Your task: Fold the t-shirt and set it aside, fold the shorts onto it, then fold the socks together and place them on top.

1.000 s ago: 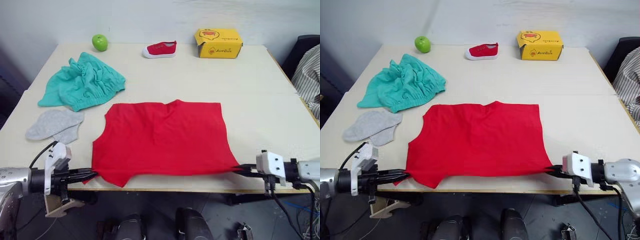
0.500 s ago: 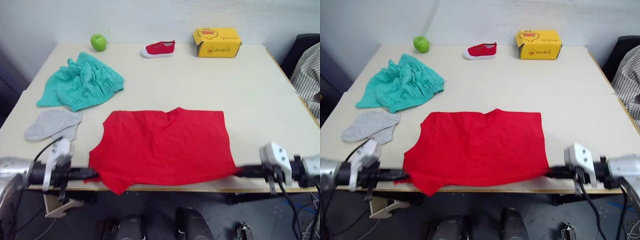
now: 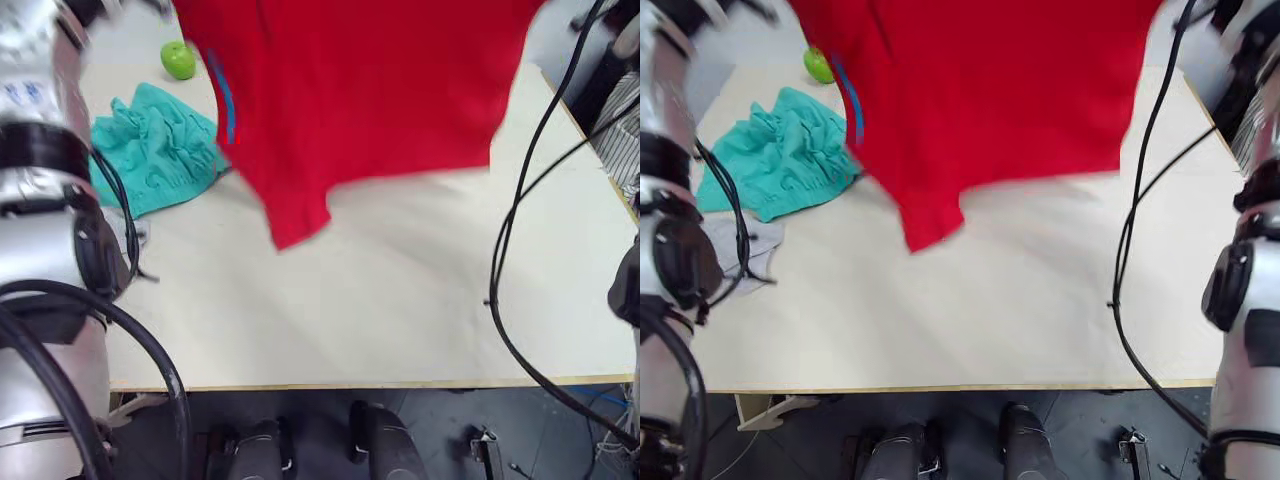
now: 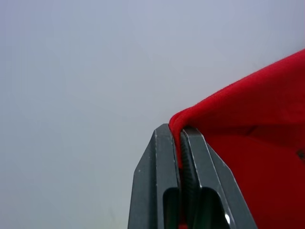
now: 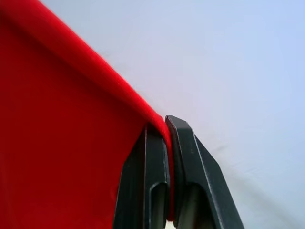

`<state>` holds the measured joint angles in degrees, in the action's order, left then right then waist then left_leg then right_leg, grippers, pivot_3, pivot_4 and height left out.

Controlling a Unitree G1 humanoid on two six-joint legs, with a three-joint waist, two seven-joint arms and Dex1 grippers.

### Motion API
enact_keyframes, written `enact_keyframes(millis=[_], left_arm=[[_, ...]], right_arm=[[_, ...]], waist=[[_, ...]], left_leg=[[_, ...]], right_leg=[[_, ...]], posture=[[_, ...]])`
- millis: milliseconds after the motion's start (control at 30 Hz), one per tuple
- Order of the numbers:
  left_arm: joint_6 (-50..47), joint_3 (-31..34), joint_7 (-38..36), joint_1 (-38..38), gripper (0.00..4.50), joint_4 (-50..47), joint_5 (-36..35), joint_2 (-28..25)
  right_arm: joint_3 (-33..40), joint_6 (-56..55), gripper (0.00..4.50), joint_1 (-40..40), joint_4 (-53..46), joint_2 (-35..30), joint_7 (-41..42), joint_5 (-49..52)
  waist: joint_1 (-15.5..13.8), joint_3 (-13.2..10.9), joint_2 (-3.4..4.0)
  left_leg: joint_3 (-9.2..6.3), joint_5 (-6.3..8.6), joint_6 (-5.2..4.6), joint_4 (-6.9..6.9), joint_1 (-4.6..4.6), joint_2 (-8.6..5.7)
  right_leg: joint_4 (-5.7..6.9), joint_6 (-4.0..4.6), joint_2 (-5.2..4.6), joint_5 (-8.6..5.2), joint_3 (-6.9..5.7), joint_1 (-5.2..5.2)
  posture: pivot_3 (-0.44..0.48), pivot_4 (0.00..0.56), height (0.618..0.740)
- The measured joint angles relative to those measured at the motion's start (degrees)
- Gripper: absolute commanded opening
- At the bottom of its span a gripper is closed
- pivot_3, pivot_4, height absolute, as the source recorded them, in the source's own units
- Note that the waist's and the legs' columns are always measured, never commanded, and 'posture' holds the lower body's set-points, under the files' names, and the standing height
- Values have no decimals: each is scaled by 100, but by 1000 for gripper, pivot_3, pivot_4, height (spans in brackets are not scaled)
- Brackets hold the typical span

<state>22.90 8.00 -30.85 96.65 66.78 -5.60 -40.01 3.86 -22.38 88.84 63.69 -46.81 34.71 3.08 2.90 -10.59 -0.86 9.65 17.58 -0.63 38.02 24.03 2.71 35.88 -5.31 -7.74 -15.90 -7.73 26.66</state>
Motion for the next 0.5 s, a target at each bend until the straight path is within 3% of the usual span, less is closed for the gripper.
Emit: enact_keyframes(millis=[167,267,367,433,500], left_arm=[[1021,-2,-127,287,0,228,214,-329],[1288,-3,-830,-284,0,99,200,-574],[1208,5,-1965,-1581,0,-469,-43,-667],[882,-1,-2615,-3033,0,-1214,-310,-718],[545,-5,-2931,-4541,0,-2134,-474,-753]], right_arm=[[-3,-1125,19,61,179,-205,-447,-374],[22,-1603,19,-879,-141,-302,-158,-355],[37,-1785,19,-2532,-742,-264,403,-197],[-58,-1817,19,-3980,-1434,-179,803,-79],[-147,-1779,19,-5268,-2190,-169,1096,16]], waist=[[48,-1,2],[52,-3,-1],[42,-6,0],[32,-7,1],[36,-10,4]], left_leg=[[17,18,-19,-16,-22,-1],[23,20,-23,2,-62,0],[27,9,-44,22,-137,2],[31,5,-41,32,-191,3],[18,2,-38,33,-188,9]], right_leg=[[-8,-2,-12,-1,-38,-17],[-27,-7,-15,-4,-38,-91],[-33,-34,-19,4,-28,-179],[-9,-33,-22,6,-10,-224],[14,-27,-28,5,10,-200]], posture=[[0,150,740],[0,150,740],[0,150,740],[0,150,740],[0,150,740]])
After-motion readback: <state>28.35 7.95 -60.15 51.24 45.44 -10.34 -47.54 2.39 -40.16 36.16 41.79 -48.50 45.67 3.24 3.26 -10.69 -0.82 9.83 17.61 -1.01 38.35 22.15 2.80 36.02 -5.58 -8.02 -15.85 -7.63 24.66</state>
